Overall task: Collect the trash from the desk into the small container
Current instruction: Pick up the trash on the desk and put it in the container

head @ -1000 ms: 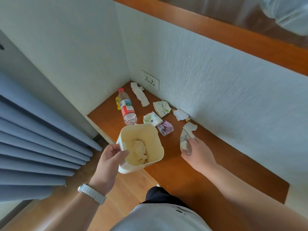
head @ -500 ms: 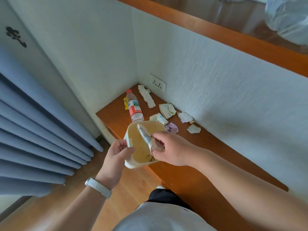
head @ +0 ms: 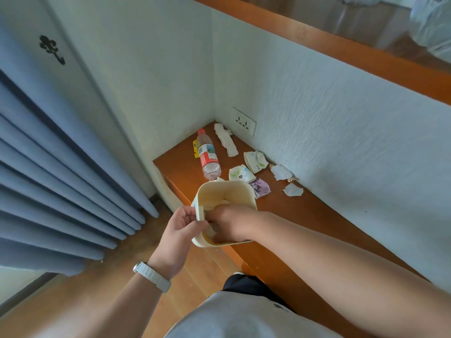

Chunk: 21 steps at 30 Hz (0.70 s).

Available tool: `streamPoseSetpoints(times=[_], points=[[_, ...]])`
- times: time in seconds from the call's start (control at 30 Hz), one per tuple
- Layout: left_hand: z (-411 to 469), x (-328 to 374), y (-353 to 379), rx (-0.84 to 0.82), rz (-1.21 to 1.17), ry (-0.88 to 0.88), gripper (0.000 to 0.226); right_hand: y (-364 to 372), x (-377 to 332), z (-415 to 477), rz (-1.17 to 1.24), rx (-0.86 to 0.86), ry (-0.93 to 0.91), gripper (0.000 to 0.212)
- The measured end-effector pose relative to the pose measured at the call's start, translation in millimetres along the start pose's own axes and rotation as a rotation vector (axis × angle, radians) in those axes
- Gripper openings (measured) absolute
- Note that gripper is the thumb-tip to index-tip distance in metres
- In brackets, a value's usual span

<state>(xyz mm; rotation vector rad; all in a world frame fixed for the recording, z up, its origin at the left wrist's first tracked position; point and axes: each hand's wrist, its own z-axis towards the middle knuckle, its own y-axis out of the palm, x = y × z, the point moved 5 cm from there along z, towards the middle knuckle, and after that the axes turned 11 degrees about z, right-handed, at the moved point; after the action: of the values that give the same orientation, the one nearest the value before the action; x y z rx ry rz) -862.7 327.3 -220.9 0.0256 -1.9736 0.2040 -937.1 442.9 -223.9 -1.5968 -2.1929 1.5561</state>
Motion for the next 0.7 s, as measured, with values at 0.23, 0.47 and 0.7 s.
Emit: streamPoseSetpoints(times=[0.23, 0.47, 0.7], points=[[2.4, -4.2, -5.9, 0.018, -0.019, -0.02, 0.06, -18.2, -9.8, -16.2, 0.192, 0.004, 0.01, 0.039], [11.7, -6.1, -15.7, 0.062, -0.031, -0.021, 0.041, -54.4, 7.1, -57.7, 0.229, 0.325, -0.076, 0.041], [32.6, -10.8, -7.5, 0.065, -0.02, -0.066, 0.044, -50.5, 120.5, -76.0, 0.252, 0.508, 0.234, 0.04]])
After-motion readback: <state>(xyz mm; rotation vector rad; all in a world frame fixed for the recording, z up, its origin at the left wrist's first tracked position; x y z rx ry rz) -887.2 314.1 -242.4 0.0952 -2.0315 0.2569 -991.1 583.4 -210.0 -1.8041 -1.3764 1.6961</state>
